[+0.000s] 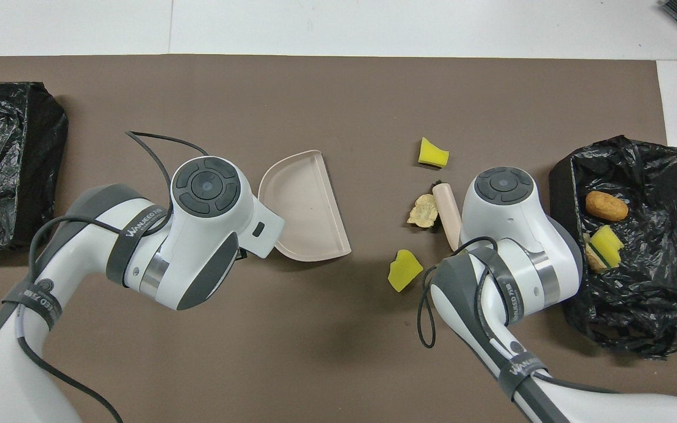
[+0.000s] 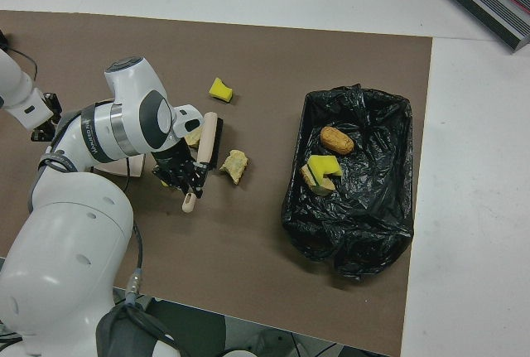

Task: Sweep and dump trash in bin
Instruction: 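Sweep the yellow sponge into the dustpan with the right gripper's brush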

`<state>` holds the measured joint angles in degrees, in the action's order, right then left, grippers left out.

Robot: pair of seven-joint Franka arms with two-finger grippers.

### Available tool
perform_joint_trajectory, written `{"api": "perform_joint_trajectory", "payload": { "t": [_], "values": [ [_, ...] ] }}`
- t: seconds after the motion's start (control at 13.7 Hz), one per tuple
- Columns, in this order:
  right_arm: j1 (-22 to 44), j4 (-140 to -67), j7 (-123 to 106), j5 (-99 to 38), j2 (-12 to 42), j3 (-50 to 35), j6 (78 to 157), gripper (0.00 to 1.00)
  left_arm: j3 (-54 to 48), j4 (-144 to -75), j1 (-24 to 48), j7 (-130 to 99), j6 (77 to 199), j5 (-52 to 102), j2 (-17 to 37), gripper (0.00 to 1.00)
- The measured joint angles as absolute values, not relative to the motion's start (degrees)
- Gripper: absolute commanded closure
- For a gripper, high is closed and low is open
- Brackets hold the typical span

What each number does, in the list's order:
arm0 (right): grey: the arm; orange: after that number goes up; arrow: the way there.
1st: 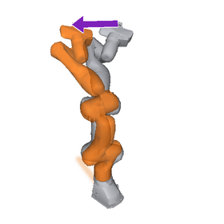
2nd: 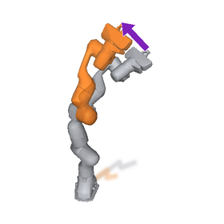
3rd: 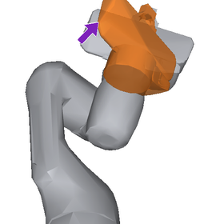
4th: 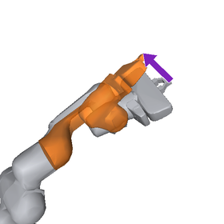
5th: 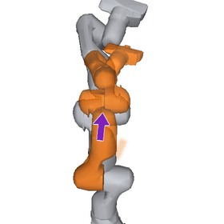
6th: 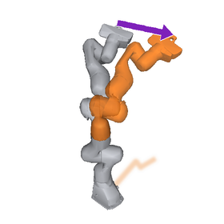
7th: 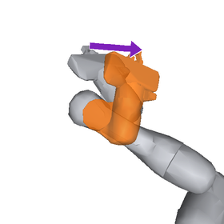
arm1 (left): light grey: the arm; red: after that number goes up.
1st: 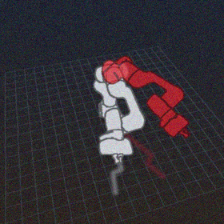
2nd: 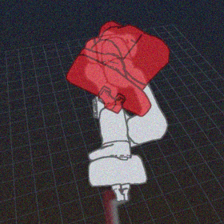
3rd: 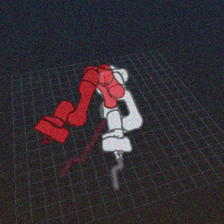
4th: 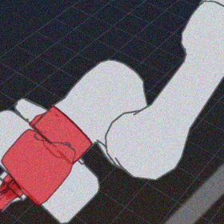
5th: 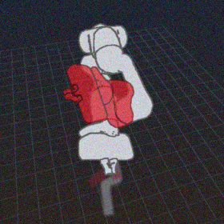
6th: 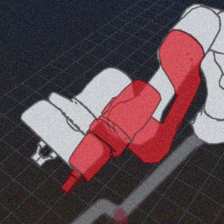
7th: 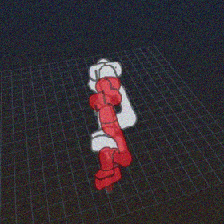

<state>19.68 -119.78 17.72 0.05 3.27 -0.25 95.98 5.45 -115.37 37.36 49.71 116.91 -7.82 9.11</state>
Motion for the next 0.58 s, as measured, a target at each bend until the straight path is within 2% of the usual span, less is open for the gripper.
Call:
{"api": "perform_joint_trajectory", "payload": {
  "t": [0.15,0.29,0.58],
  "values": [
    [17.35,-121.07,17.91,0.03,0.09,-0.08,93.22,1.0,5.4,-115.98,38.01,50.12,116.43,-7.86,8.58,1.0],
    [15.95,-125.57,17.81,0.0,-2.41,0.02,96.88,1.0,5.39,-116.34,38.23,50.39,115.71,-7.86,8.11,1.0],
    [20.52,-131.1,19.96,-0.23,-2.03,-0.3,104.4,1.0,5.41,-116.47,38.37,50.51,115.15,-7.86,7.98,1.0]
  ]
}}
